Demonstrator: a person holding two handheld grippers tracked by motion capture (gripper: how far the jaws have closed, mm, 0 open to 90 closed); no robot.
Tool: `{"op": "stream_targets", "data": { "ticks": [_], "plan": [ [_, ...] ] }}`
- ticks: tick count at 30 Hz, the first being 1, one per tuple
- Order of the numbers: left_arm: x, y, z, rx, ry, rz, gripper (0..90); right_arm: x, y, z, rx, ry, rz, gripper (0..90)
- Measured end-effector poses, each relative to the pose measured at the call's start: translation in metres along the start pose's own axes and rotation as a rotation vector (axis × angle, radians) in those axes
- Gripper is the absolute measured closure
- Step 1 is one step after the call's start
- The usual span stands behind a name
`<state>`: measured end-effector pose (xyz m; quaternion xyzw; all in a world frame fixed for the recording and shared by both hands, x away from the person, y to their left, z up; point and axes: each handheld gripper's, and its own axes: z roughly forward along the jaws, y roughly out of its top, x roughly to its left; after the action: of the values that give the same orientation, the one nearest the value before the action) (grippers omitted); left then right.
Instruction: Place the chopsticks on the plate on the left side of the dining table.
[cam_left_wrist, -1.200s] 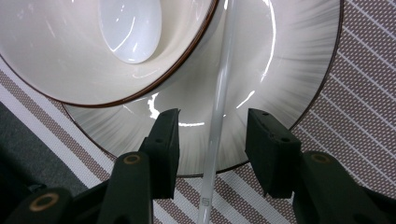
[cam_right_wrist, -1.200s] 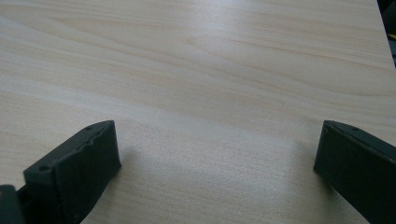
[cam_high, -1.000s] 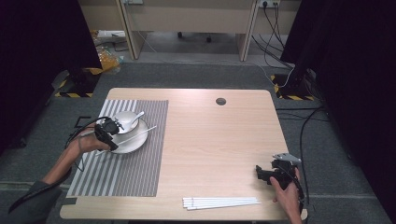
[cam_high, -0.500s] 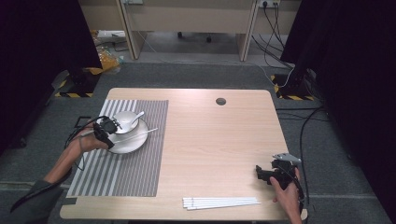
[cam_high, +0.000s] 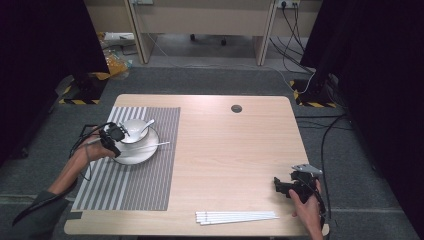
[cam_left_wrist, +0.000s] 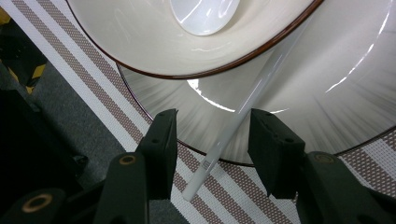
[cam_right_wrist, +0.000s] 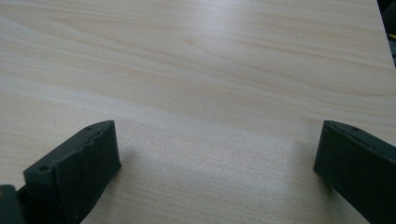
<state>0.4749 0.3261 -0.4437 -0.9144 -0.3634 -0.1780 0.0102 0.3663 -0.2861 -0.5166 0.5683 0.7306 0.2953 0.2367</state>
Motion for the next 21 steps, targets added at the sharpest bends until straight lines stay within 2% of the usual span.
{"op": "stream_targets", "data": {
  "ticks": [5, 18, 20, 21],
  "plan": [
    [0.002, 0.001, 0.000, 0.001, 0.023, -0.005, 52.2, 0.000, 0.000, 0.000, 0.000, 0.000, 0.000, 0.2],
    [-0.001, 0.001, -0.007, -0.001, 0.039, -0.012, 48.9, 0.000, 0.000, 0.000, 0.000, 0.000, 0.000, 0.2],
    [-0.002, 0.001, -0.010, -0.006, 0.026, -0.018, 48.2, 0.000, 0.000, 0.000, 0.000, 0.000, 0.000, 0.2],
    [-0.004, 0.001, -0.012, -0.018, 0.007, -0.026, 47.4, 0.000, 0.000, 0.000, 0.000, 0.000, 0.000, 0.2]
  ]
}}
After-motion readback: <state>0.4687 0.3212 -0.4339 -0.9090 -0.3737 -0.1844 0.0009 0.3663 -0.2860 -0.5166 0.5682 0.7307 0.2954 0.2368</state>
